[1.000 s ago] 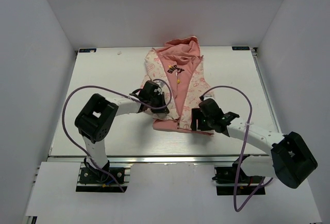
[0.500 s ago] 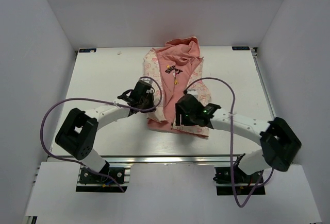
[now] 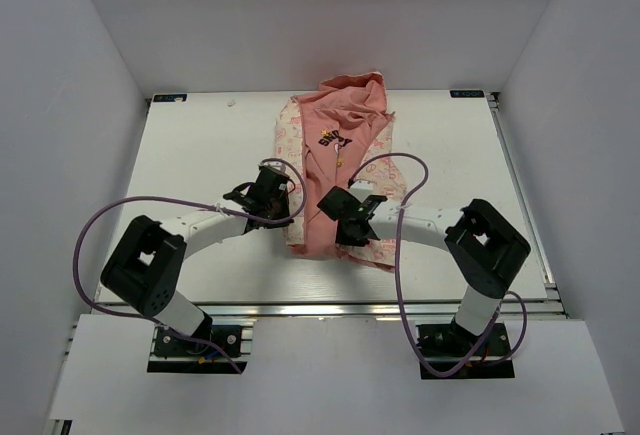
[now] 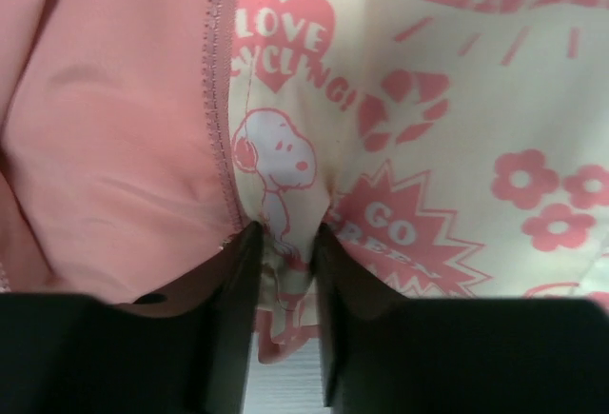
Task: Zip up the jacket
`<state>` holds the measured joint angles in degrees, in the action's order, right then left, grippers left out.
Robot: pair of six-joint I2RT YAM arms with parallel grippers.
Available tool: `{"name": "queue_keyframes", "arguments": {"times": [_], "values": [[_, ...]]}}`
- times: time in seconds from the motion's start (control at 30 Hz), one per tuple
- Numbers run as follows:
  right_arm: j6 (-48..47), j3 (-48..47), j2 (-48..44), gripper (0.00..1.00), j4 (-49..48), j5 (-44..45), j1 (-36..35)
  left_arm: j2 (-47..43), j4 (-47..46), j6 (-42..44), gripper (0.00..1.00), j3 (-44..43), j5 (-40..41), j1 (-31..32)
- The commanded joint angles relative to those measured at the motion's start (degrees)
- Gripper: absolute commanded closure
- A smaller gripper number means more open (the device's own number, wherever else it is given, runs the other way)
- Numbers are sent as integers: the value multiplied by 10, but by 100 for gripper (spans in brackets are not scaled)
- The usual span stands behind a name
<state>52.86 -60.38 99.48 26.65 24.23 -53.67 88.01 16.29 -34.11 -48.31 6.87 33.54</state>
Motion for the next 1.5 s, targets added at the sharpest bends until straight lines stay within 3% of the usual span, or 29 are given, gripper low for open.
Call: {"name": "queue_keyframes", "arguments": {"times": [0.0,0.13,0.53,0.63,0.7,0.77,1.0,1.3,1.37,1.43,1.47], "values": [[27,-9,1,70,25,26,-6,-27,1,1,100,8,5,-2],[15,-3,-46,74,39,37,-7,-34,-8,13,100,11,-13,-2],[-39,50,-135,69,50,6,-4,-37,-14,22,100,14,-26,-2],[-58,57,-138,81,37,-4,-4,-38,-14,26,100,15,-31,-2],[-77,61,-139,69,17,-31,-3,-37,-16,29,100,16,-40,-2],[-91,62,-138,51,-4,-45,-3,-38,-21,29,100,19,-44,-2],[-104,58,-122,38,-34,-45,-3,-37,-26,29,100,23,-56,-2],[-65,45,-73,42,-7,-10,-3,-43,-30,30,100,26,-63,-2],[-62,47,-68,48,-5,-10,-2,-45,-29,30,100,27,-63,-2],[-59,49,-71,66,-6,-13,-2,-47,-28,30,100,24,-64,-2],[-60,52,-78,68,-9,-15,-2,-48,-26,30,100,23,-67,-2]]}}
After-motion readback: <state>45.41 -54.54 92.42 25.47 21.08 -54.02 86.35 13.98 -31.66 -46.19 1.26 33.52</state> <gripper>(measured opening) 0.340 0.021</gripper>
